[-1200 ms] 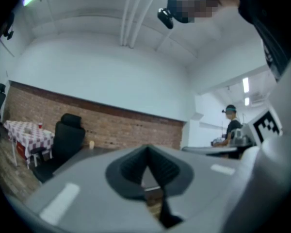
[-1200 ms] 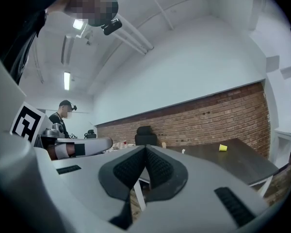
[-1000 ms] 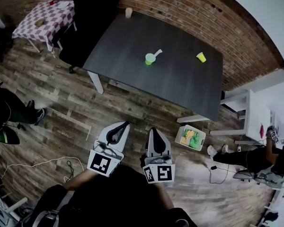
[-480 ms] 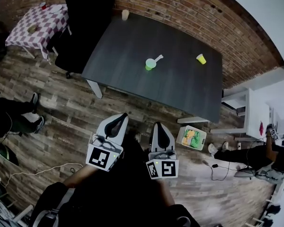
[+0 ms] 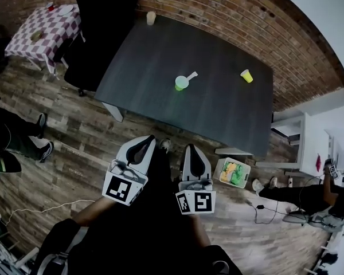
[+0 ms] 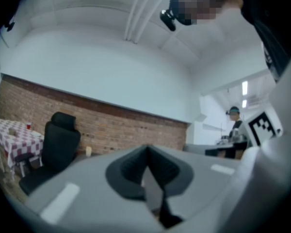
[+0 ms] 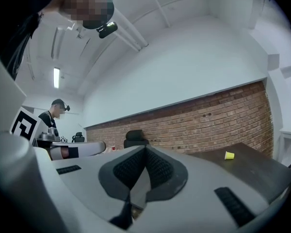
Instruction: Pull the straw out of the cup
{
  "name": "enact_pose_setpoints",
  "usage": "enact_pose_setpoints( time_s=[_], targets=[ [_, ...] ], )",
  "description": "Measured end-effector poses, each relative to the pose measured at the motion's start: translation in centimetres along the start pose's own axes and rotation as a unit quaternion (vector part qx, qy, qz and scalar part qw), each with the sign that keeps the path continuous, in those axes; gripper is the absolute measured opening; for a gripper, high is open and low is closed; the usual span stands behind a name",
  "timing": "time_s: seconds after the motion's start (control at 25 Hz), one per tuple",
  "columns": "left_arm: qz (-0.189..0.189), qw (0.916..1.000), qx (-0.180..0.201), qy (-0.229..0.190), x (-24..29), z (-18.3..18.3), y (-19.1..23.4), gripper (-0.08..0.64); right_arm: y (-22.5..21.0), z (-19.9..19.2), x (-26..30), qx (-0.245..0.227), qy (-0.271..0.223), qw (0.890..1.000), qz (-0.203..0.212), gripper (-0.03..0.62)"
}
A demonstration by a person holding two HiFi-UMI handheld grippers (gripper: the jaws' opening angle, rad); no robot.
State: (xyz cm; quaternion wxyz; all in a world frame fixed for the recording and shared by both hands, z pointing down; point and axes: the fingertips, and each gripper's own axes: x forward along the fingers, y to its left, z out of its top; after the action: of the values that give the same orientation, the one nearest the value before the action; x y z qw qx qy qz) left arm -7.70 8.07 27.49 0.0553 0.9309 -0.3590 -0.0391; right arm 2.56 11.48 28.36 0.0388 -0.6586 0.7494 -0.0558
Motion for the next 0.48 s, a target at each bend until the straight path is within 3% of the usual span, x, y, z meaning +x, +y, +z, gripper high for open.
enact_pose_setpoints(
  time_s=[0.16,0.48],
  targets=[
    [0.003,0.9997,0.005,0.024,2.2,-1.7,1.0,0.005,-1.7,-0.5,2.4,0.006,0.006,1.0,0.004,0.003],
    [0.0,0.9996,-0.007,0.028,8.6,-2.9,1.8,0.005,-5.2,-1.9,6.7,0.014,0.03,0.999,0.014,0.003]
  ],
)
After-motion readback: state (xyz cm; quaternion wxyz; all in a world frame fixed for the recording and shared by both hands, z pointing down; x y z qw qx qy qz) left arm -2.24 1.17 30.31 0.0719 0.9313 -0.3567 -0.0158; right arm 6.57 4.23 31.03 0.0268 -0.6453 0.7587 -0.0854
